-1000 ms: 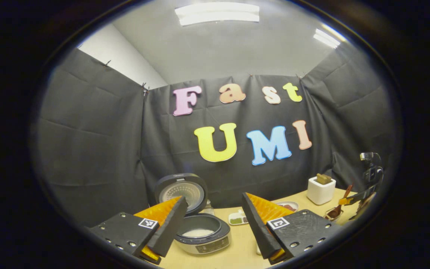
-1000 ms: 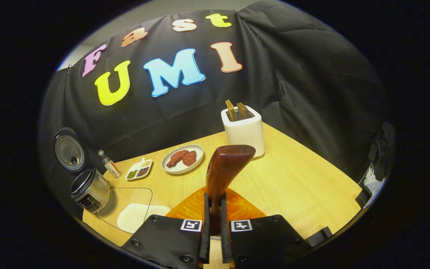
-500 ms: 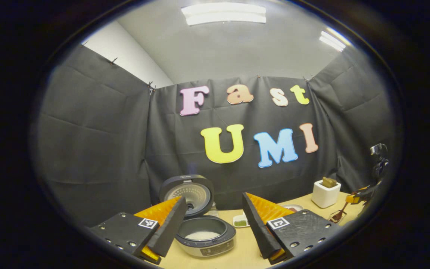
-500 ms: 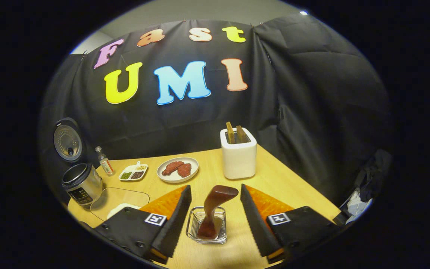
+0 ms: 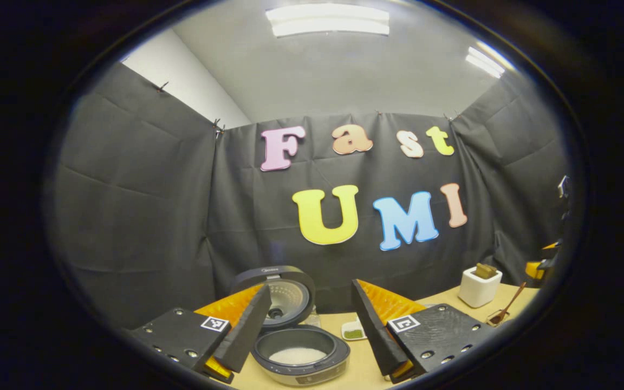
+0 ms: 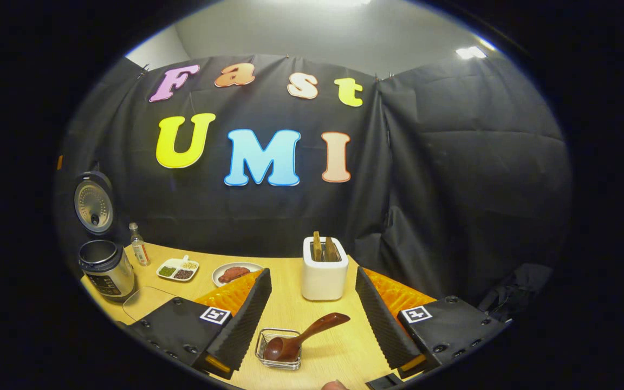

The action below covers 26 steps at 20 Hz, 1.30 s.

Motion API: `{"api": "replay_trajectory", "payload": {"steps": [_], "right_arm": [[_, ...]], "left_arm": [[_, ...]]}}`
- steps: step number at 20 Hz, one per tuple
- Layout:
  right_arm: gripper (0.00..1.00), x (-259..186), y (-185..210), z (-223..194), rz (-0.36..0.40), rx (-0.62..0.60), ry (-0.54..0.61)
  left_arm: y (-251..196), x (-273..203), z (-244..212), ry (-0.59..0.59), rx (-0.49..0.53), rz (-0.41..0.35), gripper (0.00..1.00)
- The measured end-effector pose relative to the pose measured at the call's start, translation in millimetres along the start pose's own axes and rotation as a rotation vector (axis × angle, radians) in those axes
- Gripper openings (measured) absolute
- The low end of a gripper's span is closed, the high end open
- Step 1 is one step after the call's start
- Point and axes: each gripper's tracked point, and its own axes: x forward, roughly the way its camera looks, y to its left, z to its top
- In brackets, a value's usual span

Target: Close the left gripper, press the button to open the rice cooker; take a wooden spoon from the chopstick holder with the right hand, scoop a spoonful of rice and pour it into the rice cooker, then put the wooden spoon back into the chopstick holder.

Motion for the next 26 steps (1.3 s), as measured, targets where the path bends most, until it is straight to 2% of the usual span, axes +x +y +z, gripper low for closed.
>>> {"api": "replay_trajectory", "payload": {"steps": [1, 2, 4, 5, 7, 8, 9, 10, 15, 19, 20, 21, 22, 23, 24, 25, 26], "right_arm": [[0.98, -2, 2, 3, -0.004, -0.002, -0.007], [0.99, -5, 4, 7, -0.006, -0.001, -0.012], [1.0, -9, 8, 14, -0.015, -0.002, -0.027], [0.97, -11, 10, 15, -0.022, -0.006, -0.032], [1.0, -14, 15, 16, -0.027, -0.012, -0.04], [1.0, -15, 18, 16, -0.029, -0.011, -0.046], [0.97, -15, 19, 15, -0.035, -0.011, -0.047], [0.99, -15, 20, 13, -0.044, -0.011, -0.042], [0.97, -17, 22, 4, -0.091, 0.002, -0.017], [0.99, -17, 20, 4, -0.134, 0.0, -0.013], [0.99, -17, 21, 2, -0.14, 0.0, -0.007], [0.99, -16, 22, 2, -0.144, 0.0, -0.003], [0.99, -15, 23, 1, -0.145, -0.002, 0.002], [0.99, -15, 24, 1, -0.145, -0.005, 0.005], [0.99, -14, 27, 2, -0.142, -0.01, 0.006], [0.99, -14, 29, 2, -0.138, -0.017, 0.006], [0.99, -14, 30, 3, -0.134, -0.026, 0.006]], "left_arm": [[5, 10, 2, -0.001, 0.003, 0.006, 0.9], [10, 21, 4, 0.002, 0.003, 0.012, 0.86], [21, 45, 7, 0.008, -0.012, 0.026, 0.87], [27, 57, 6, 0.014, -0.022, 0.033, 0.87], [40, 83, 5, 0.018, -0.032, 0.047, 0.87], [48, 95, 4, 0.019, -0.034, 0.056, 0.9], [55, 108, 4, 0.018, -0.036, 0.064, 0.87], [61, 121, 2, 0.019, -0.038, 0.071, 0.87], [96, 193, -10, 0.029, -0.049, 0.111, 0.86], [112, 248, -27, 0.042, 0.0, 0.13, 0.86], [114, 259, -31, 0.047, 0.015, 0.13, 0.9], [116, 267, -37, 0.053, 0.022, 0.135, 0.9], [118, 276, -43, 0.061, 0.022, 0.14, 0.86], [120, 281, -54, 0.076, 0.017, 0.143, 0.86], [122, 284, -62, 0.095, 0.009, 0.148, 0.9], [124, 288, -74, 0.116, -0.004, 0.151, 0.86], [125, 289, -84, 0.138, -0.021, 0.156, 0.86]]}}
